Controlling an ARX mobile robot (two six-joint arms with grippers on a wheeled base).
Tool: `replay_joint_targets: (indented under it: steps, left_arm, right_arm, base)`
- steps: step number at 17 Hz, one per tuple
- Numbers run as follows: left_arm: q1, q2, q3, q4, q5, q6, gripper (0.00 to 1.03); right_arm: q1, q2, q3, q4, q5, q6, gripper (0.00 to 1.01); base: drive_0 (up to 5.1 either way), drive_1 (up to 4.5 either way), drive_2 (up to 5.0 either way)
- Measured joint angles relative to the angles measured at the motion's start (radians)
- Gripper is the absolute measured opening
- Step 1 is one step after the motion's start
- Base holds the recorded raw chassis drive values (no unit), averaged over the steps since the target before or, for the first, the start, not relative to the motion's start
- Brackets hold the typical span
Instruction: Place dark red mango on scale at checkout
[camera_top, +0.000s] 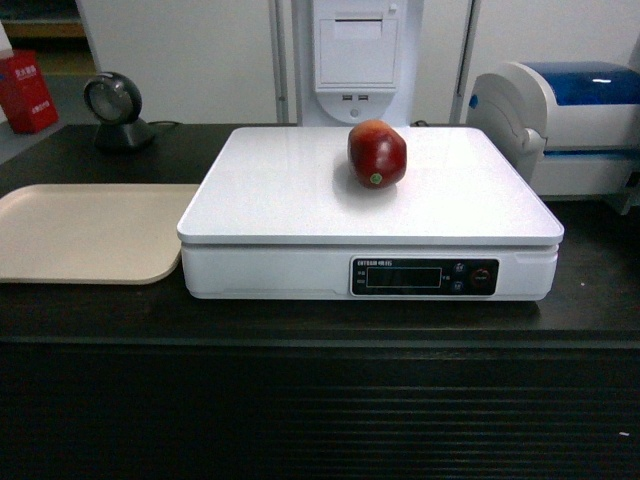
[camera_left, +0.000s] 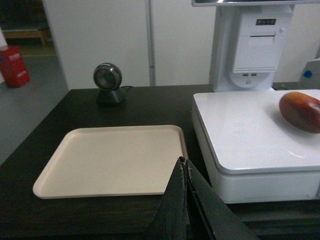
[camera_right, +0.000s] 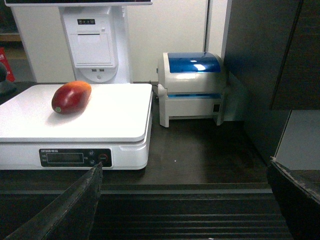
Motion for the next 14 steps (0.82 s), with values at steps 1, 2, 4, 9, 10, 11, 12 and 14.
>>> replay_joint_targets:
  steps: [1, 2, 4, 9, 10, 11, 12, 14]
  left_arm:
    - [0.057, -0.035, -0.023, -0.011, 0.051, 0.000, 0.02]
    - [0.079, -0.079, -0.045, -0.027, 0.048, -0.001, 0.02]
    - [0.068, -0.146, -0.078, -0.064, 0.065, 0.000, 0.02]
    - [0.068, -0.313, -0.131, -0.177, 0.064, 0.000, 0.02]
    - [0.068, -0.322, -0.133, -0.183, 0.064, -0.001, 0.02]
    - [0.068, -0.328, -0.148, -0.155, 0.064, 0.000, 0.02]
    - [0.068, -0.344, -0.169, -0.162, 0.064, -0.001, 0.02]
    - [0.068, -0.402, -0.169, -0.222, 0.064, 0.000, 0.02]
  right_arm:
    - [0.000, 0.000, 0.000, 0.000, 0.000, 0.000, 0.98]
    - [0.000, 0.000, 0.000, 0.000, 0.000, 0.000, 0.98]
    - [0.000, 0.000, 0.000, 0.000, 0.000, 0.000, 0.98]
    - [0.000, 0.000, 0.000, 0.000, 0.000, 0.000, 0.98]
    - [0.000, 0.000, 0.000, 0.000, 0.000, 0.000, 0.98]
    - [0.000, 0.000, 0.000, 0.000, 0.000, 0.000, 0.98]
    - [0.000, 0.000, 0.000, 0.000, 0.000, 0.000, 0.98]
    - [0.000, 0.000, 0.000, 0.000, 0.000, 0.000, 0.98]
  base:
    - [0.0, 0.00, 0.0]
    - [0.0, 0.00, 0.0]
    - [0.0, 0.00, 0.0]
    - [0.0, 0.00, 0.0]
    - [0.0, 0.00, 0.0]
    - [0.0, 0.00, 0.0]
    - [0.0, 0.00, 0.0]
    - [0.0, 0.00, 0.0]
